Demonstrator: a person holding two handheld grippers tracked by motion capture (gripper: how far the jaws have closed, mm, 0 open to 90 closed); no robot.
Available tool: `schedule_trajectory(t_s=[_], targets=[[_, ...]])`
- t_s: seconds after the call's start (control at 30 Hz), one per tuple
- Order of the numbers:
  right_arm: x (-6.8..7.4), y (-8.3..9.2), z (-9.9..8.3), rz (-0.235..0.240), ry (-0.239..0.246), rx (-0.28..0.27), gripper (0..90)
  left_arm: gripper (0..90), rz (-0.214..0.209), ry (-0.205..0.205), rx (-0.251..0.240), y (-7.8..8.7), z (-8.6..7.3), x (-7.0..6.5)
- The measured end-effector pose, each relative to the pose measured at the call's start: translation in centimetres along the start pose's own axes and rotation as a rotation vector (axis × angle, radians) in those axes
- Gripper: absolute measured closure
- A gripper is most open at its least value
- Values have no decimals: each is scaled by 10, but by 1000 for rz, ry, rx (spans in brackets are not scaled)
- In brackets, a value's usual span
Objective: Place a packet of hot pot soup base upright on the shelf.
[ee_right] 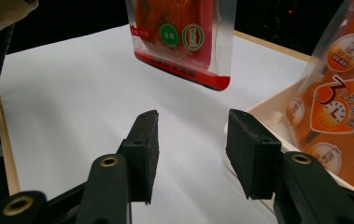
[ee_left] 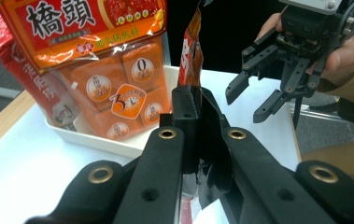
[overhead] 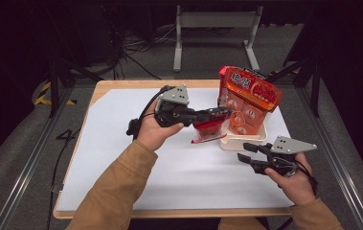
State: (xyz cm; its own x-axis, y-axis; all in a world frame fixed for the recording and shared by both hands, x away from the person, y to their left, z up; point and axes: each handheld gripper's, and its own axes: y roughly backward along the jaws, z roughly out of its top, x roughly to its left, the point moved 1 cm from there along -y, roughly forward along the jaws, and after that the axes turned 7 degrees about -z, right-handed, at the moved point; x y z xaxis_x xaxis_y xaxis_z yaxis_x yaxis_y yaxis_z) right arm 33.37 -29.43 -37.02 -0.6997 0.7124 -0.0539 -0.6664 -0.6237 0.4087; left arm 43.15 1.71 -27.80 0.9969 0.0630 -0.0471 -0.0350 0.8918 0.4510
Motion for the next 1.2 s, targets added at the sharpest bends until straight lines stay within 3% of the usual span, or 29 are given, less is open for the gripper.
schedule_trajectory(t_s=[0.23,0.63,1.03,1.2], targets=[[-6,14,-9,-30,12,13,580,898,-42,-9,-15,-7,9,9],[-13,33,-21,-66,-18,21,569,898,-89,-46,9,-26,25,19],[-14,54,-29,-109,-47,-9,567,898,-142,-88,-5,-49,37,31],[-17,61,-31,-115,-62,-29,561,898,-149,-97,11,-62,40,34]])
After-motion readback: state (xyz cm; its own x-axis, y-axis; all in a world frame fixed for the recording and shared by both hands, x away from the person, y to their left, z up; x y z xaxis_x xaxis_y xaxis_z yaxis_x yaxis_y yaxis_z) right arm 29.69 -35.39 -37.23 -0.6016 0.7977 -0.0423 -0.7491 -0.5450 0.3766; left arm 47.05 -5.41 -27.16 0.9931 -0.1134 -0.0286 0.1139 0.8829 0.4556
